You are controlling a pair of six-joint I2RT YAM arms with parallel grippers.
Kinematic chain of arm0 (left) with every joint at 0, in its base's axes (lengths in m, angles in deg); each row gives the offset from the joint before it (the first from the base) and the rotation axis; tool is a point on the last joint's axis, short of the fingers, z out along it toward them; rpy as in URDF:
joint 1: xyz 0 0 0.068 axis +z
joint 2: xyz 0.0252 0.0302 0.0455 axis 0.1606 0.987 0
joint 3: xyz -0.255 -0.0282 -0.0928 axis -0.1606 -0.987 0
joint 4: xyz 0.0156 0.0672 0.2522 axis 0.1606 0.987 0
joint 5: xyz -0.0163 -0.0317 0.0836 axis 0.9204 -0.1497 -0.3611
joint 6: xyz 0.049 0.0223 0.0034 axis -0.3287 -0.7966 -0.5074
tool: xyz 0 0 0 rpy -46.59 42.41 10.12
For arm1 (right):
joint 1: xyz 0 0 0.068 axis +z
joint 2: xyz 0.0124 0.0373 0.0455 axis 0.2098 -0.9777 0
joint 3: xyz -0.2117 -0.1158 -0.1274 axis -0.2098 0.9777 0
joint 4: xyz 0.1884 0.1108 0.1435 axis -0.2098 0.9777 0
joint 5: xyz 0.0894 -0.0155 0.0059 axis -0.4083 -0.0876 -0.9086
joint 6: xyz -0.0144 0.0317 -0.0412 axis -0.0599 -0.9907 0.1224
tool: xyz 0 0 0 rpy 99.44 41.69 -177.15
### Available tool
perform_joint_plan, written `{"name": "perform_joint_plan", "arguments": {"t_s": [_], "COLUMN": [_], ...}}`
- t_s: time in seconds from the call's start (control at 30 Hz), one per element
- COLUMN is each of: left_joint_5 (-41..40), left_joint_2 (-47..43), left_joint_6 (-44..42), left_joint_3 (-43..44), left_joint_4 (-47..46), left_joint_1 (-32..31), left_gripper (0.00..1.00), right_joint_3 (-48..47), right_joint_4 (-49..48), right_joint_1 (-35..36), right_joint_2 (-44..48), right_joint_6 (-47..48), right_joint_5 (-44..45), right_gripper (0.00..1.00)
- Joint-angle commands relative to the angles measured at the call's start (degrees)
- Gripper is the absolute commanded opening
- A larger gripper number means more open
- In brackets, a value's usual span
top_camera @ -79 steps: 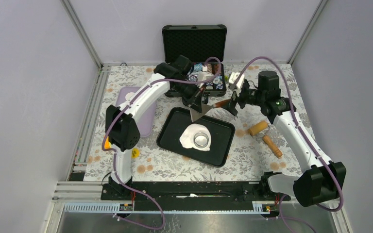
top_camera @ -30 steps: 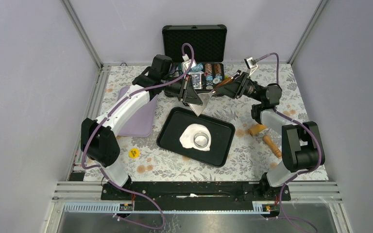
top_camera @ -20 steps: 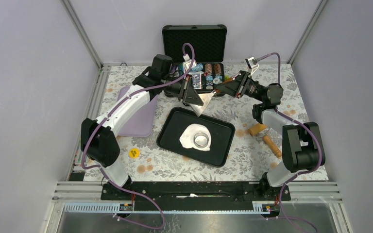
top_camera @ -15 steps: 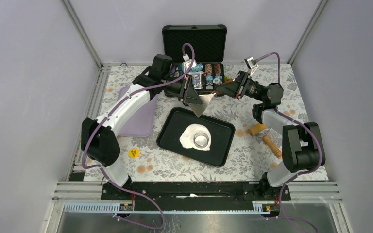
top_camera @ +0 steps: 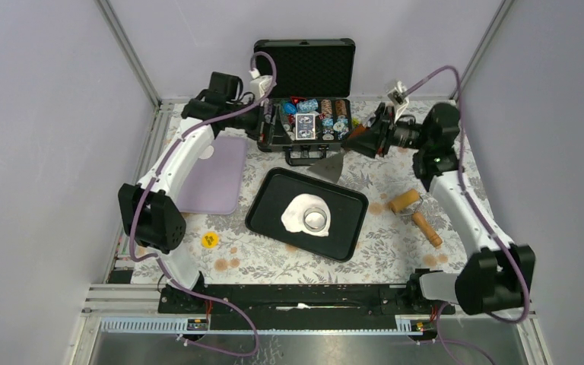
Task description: Roll out the dumpling wrappers from the dough
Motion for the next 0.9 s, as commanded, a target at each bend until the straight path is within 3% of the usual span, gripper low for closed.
{"name": "perform_joint_plan", "arguments": {"t_s": [0.0,0.13,0.3,0.57,0.87], "left_joint_5": [-21.5,-29.73,-32.72,-35.38,-34.56], "left_joint_2": [-0.86,1.06,4.66,7.15,10.09], "left_joint_6": [-8.04,-7.75,-7.48,-5.41,-3.88], "left_joint_3": [-1.69,-7.4,-10.41,-13.69,-15.05], "left_joint_4": [4.92,1.93,-0.08,-3.27,-4.1], "left_joint_1": [1.82,2.23,2.44,2.53,2.37], "left_gripper": [0.99,0.99,0.99,0.97,0.84], "right_joint_3": [-16.41,-15.8,-12.25,-3.66,-1.69], "right_joint_4": [69.27,79.06,86.7,79.88,71.62], "right_joint_1": [2.86,3.6,6.93,14.33,20.04], "right_joint_2": [5.63,8.82,10.68,13.51,11.74], "right_joint_6": [60.15,70.97,80.27,77.99,73.11], "right_joint_5": [16.9,24.99,29.53,33.21,34.66], "right_gripper": [0.0,0.0,0.0,0.0,0.0]}}
